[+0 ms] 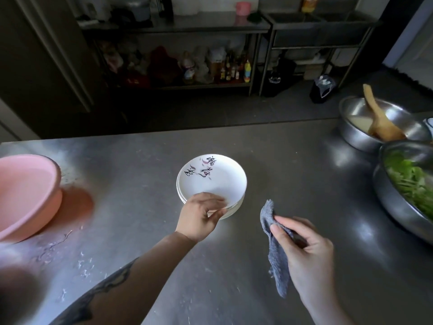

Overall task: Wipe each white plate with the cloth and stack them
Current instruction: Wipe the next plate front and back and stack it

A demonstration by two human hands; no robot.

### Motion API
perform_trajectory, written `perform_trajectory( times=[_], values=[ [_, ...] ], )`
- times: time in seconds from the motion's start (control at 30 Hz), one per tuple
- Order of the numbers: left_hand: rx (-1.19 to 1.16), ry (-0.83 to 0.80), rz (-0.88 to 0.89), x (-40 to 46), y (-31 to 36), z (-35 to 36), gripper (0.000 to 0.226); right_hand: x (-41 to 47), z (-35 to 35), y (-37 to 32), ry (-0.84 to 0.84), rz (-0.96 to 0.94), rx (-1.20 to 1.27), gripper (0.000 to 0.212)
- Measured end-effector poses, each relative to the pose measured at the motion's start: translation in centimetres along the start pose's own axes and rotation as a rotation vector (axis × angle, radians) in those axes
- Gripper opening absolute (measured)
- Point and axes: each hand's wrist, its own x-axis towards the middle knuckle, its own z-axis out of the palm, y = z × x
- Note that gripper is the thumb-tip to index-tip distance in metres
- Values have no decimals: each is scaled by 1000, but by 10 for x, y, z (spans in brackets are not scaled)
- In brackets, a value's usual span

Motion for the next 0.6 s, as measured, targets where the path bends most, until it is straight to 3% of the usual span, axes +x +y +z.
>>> perform_trajectory(
  times=[0.33,0.47,0.6],
  values=[
    [114,-83,-97,-8,20,-17,21,-9,-1,-7,-72,-22,-44,28],
    [233,18,-137,-57,42,-55,23,-18,-2,-12,-179,-64,-112,29],
    [309,146,-352,-134,56,-100,19,-33,15,-19,-361,-272,-324,27]
  ],
)
